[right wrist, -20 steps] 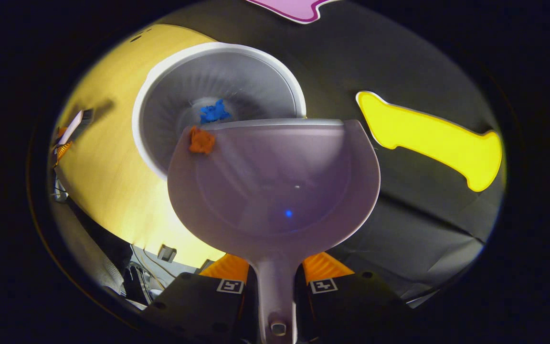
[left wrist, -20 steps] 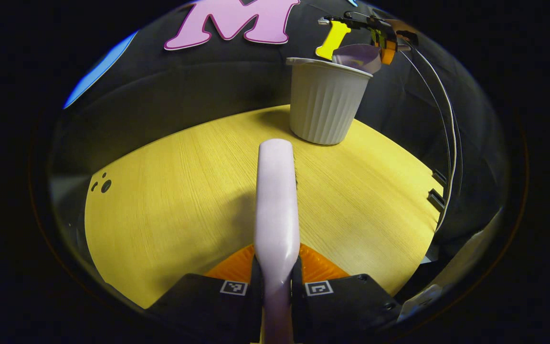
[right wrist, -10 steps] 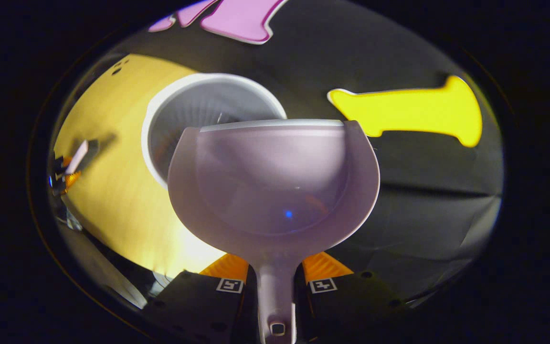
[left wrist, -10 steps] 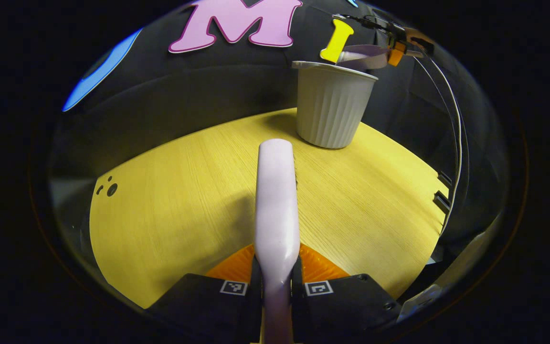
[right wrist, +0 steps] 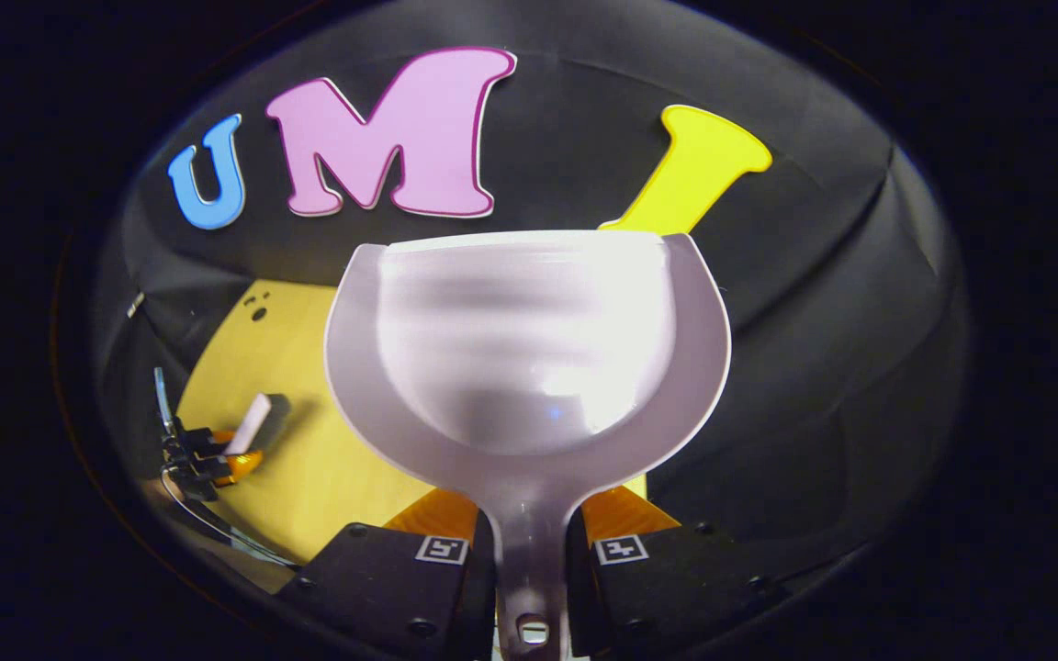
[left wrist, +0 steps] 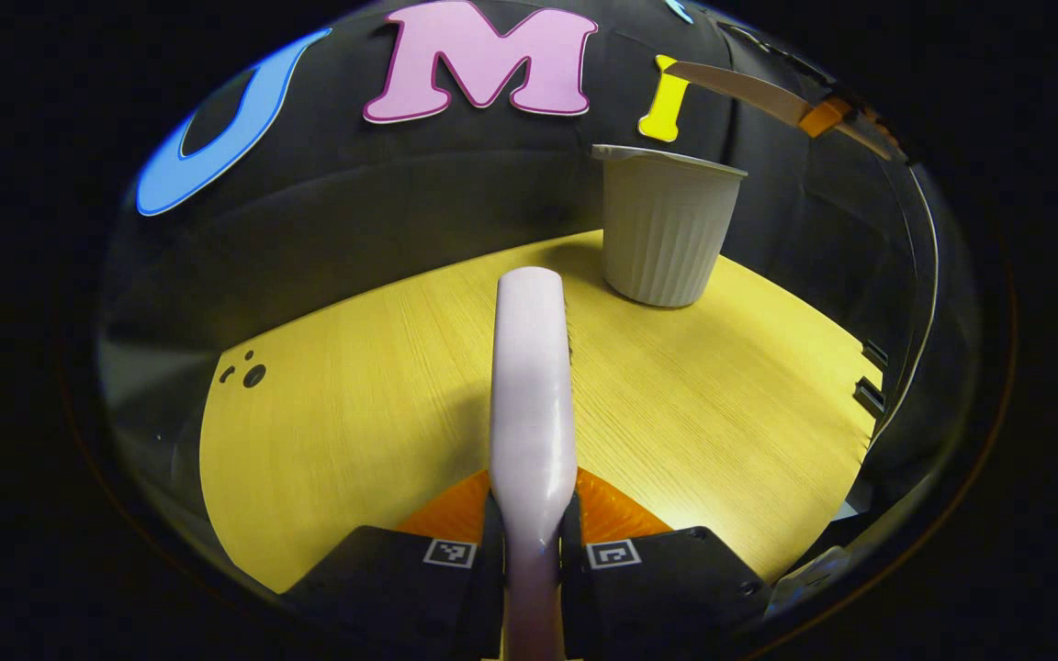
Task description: Pick up the small broom and dustpan from the desktop, sweep the trash into the dustpan with the broom, and then empty the trash into the garbage bin.
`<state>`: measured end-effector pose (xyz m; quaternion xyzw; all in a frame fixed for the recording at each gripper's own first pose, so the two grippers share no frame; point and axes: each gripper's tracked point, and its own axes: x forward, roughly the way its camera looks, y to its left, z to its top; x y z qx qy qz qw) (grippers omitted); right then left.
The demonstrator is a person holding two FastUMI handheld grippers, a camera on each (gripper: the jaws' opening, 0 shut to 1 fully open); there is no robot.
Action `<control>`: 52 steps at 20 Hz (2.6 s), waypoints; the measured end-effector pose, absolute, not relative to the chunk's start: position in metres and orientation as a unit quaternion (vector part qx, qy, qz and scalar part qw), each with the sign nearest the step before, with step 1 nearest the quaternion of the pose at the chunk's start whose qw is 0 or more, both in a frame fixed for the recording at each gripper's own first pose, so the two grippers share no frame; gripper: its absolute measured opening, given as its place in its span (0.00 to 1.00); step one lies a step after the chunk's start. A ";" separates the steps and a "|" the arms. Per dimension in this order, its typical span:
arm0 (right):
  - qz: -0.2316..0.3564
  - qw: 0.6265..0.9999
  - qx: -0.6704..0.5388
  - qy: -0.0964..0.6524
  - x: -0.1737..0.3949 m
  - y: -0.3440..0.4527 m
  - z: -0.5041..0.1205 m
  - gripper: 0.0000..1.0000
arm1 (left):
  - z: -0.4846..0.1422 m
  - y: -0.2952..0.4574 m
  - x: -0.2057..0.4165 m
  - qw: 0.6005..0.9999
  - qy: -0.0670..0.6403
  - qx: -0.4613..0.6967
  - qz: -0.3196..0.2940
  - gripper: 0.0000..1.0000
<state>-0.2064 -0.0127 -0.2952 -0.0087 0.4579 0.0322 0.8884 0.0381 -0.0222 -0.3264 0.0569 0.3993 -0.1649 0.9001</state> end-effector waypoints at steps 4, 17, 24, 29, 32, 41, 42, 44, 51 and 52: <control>0.045 0.885 0.012 0.463 -0.271 0.023 -0.315 0.35 | -0.329 -0.018 0.033 0.895 0.413 0.056 -0.157 0.29; 0.093 0.824 0.036 0.557 -0.381 0.134 -0.495 0.35 | -0.355 0.002 0.019 0.884 0.446 0.060 -0.125 0.29; 0.092 0.807 0.064 0.580 -0.394 0.160 -0.560 0.35 | -0.369 0.011 0.009 0.881 0.453 0.072 -0.117 0.29; 0.096 0.794 0.041 0.599 -0.398 0.159 -0.580 0.35 | -0.389 0.020 -0.006 0.869 0.477 0.073 -0.108 0.29; 0.094 0.782 0.018 0.615 -0.401 0.155 -0.580 0.35 | -0.398 0.022 -0.011 0.865 0.490 0.058 -0.097 0.28; 0.104 0.770 0.017 0.629 -0.403 0.153 -0.580 0.40 | -0.419 0.025 -0.019 0.853 0.514 0.043 -0.084 0.37; 0.103 0.771 0.020 0.628 -0.403 0.154 -0.579 0.40 | -0.417 0.023 -0.020 0.855 0.510 0.045 -0.085 0.42; 0.102 0.773 0.032 0.625 -0.402 0.157 -0.575 0.46 | -0.412 0.023 -0.021 0.856 0.506 0.052 -0.087 0.42; 0.107 0.804 0.064 0.581 -0.396 0.151 -0.534 0.59 | -0.369 0.021 -0.030 0.874 0.472 0.077 -0.083 0.58; 0.106 0.811 0.073 0.571 -0.394 0.150 -0.523 0.59 | -0.359 0.020 -0.030 0.879 0.463 0.078 -0.084 0.61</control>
